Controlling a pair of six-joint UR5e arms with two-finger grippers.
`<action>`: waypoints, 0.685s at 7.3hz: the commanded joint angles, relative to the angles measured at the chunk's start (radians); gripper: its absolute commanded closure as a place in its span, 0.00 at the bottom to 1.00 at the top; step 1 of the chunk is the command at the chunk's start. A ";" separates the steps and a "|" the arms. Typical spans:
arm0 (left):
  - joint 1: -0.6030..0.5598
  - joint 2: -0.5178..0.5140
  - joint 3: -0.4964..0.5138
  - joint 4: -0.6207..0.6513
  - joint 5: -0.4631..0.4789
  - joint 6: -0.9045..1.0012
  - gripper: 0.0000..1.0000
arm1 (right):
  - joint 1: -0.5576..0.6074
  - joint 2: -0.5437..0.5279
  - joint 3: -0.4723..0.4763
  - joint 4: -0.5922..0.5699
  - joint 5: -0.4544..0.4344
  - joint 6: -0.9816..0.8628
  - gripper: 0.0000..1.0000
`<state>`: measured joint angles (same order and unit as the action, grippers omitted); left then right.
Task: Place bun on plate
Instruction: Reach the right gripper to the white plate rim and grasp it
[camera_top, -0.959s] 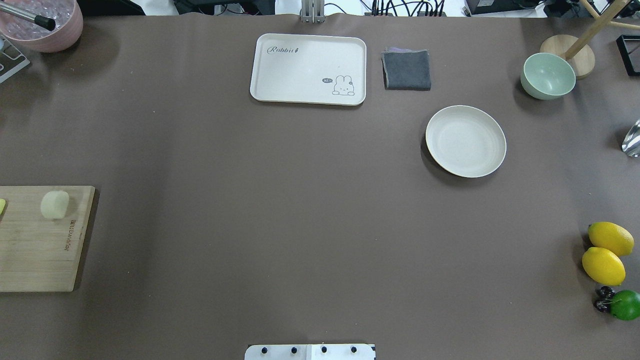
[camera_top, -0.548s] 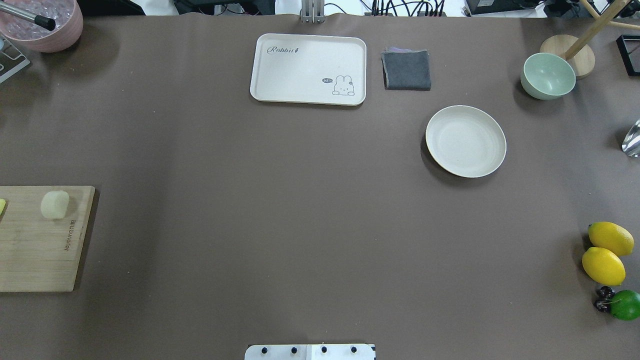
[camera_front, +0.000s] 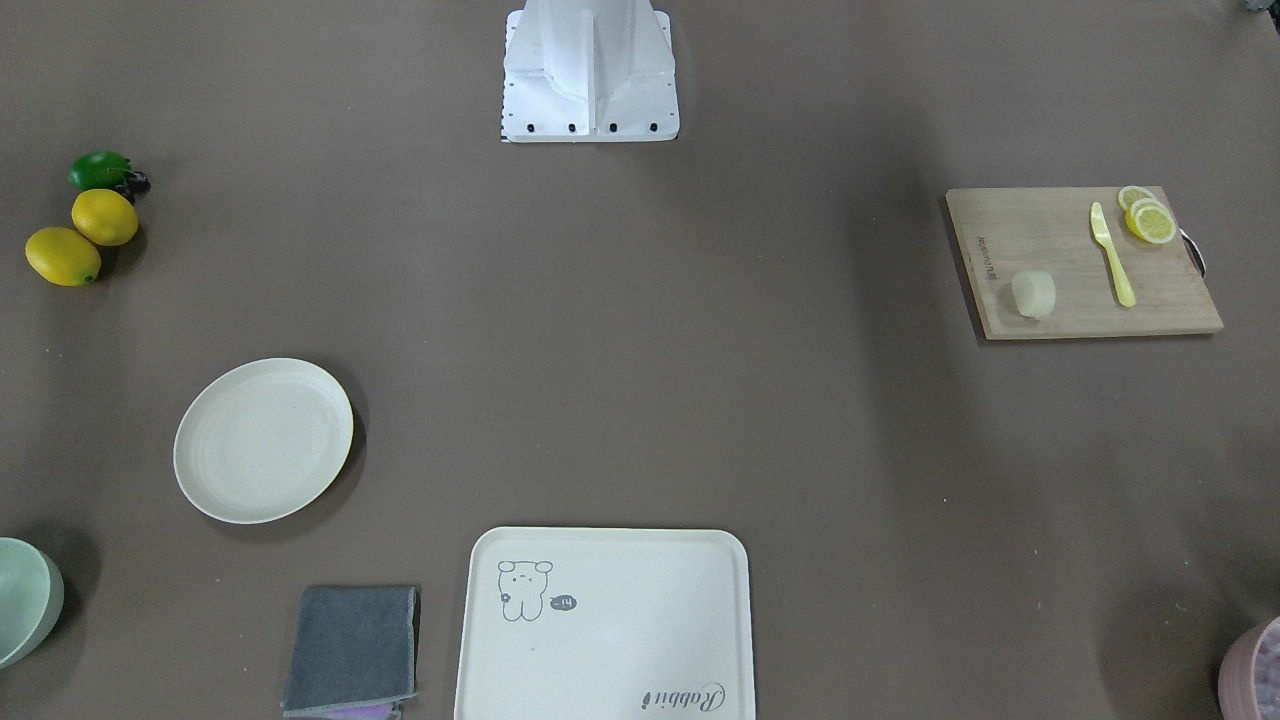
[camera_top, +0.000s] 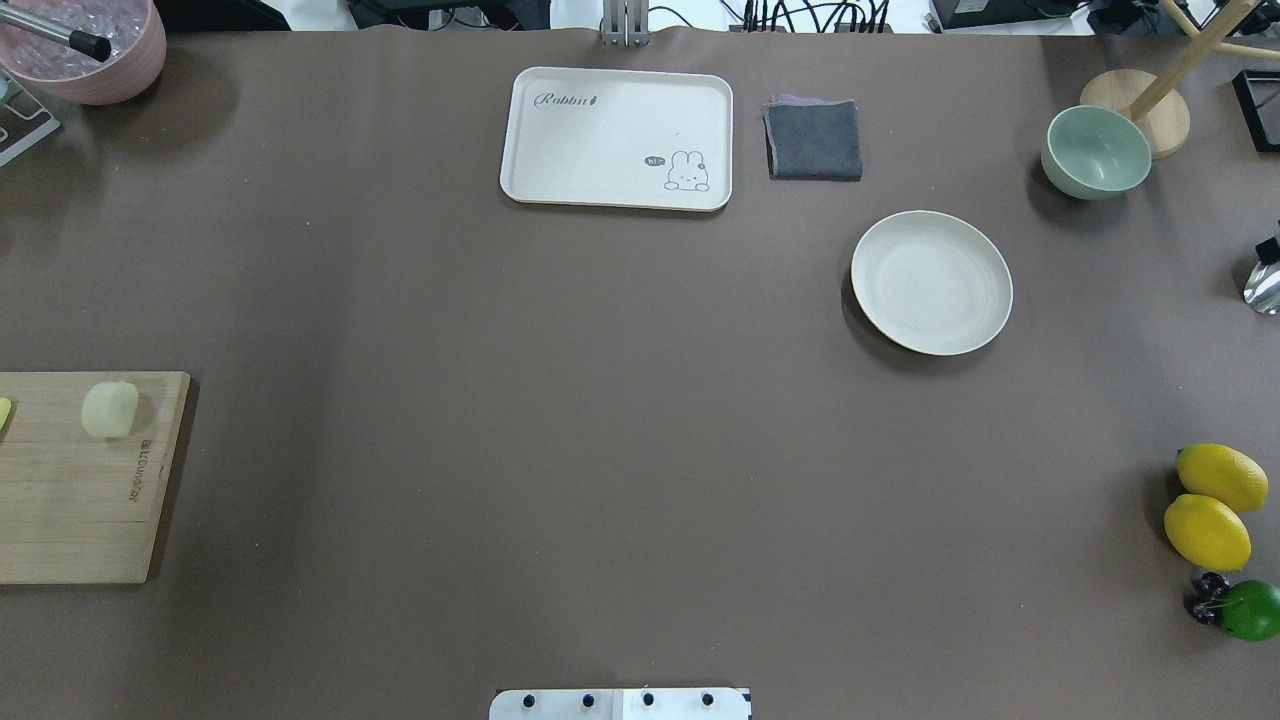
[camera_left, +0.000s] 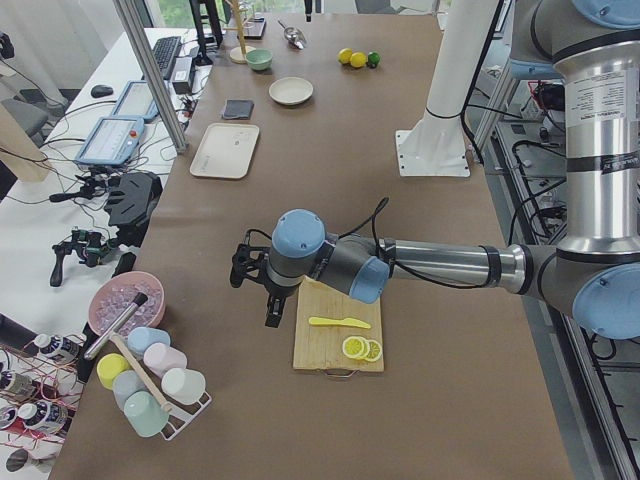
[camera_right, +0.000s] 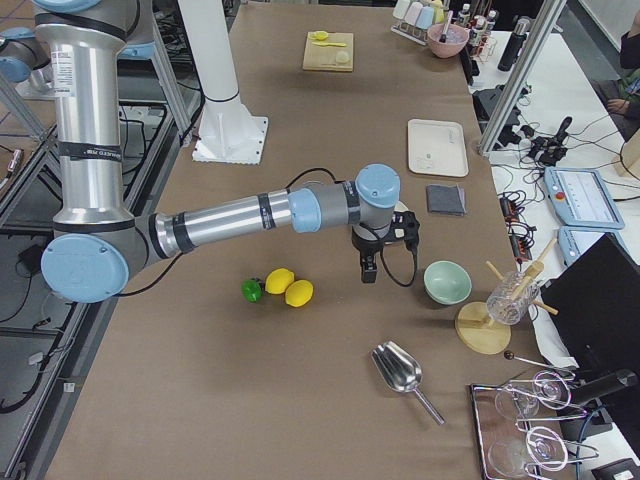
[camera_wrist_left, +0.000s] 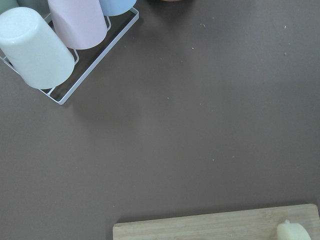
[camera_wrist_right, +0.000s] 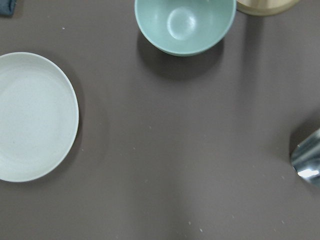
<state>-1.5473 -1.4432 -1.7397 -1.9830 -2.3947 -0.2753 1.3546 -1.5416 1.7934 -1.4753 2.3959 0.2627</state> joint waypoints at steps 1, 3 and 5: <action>0.001 0.007 0.025 -0.111 0.002 -0.069 0.02 | -0.143 0.069 -0.110 0.296 -0.079 0.259 0.00; 0.001 0.006 0.032 -0.126 0.005 -0.068 0.02 | -0.305 0.141 -0.201 0.458 -0.216 0.445 0.00; 0.001 0.006 0.031 -0.128 0.005 -0.073 0.02 | -0.394 0.149 -0.259 0.542 -0.279 0.533 0.00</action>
<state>-1.5463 -1.4371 -1.7094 -2.1082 -2.3901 -0.3462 1.0248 -1.4022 1.5739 -0.9941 2.1616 0.7395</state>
